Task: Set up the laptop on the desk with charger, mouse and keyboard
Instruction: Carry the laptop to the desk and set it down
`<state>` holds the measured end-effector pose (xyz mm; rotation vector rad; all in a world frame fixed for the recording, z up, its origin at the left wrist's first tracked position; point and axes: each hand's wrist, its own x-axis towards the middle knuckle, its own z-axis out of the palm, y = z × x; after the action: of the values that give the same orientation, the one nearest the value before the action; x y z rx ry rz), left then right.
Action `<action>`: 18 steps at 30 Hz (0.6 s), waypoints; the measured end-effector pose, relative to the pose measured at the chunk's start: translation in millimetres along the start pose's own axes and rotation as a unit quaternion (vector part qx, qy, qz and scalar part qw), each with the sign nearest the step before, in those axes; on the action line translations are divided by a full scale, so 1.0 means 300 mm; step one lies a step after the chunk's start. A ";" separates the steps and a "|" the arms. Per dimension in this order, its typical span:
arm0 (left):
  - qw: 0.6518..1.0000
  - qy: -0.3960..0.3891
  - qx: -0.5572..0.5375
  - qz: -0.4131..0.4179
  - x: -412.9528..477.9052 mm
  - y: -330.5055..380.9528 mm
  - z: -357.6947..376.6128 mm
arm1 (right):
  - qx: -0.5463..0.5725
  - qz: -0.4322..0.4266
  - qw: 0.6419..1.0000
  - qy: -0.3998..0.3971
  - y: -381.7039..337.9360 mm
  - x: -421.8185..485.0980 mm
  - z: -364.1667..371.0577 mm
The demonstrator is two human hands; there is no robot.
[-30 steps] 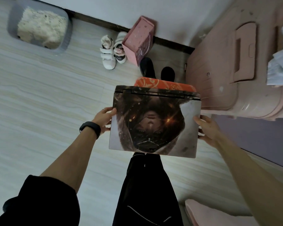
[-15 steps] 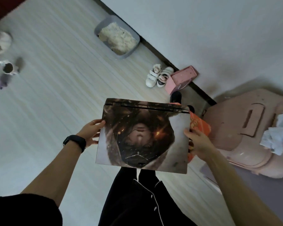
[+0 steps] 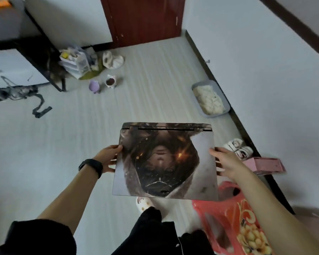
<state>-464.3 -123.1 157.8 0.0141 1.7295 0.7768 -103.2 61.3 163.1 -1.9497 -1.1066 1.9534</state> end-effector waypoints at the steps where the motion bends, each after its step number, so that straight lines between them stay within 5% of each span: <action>1: 1.000 0.008 -0.012 0.005 -0.004 0.020 -0.076 | -0.015 -0.005 1.000 -0.009 -0.050 0.003 0.076; 18: 0.954 0.187 -0.235 0.017 -0.008 0.152 -1.057 | -0.231 -0.091 0.950 -0.190 -0.741 0.172 1.277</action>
<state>-756.2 -242.6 213.8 -0.4542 1.8545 1.2629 -544.8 106.1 205.1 -1.5983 -1.9190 2.1642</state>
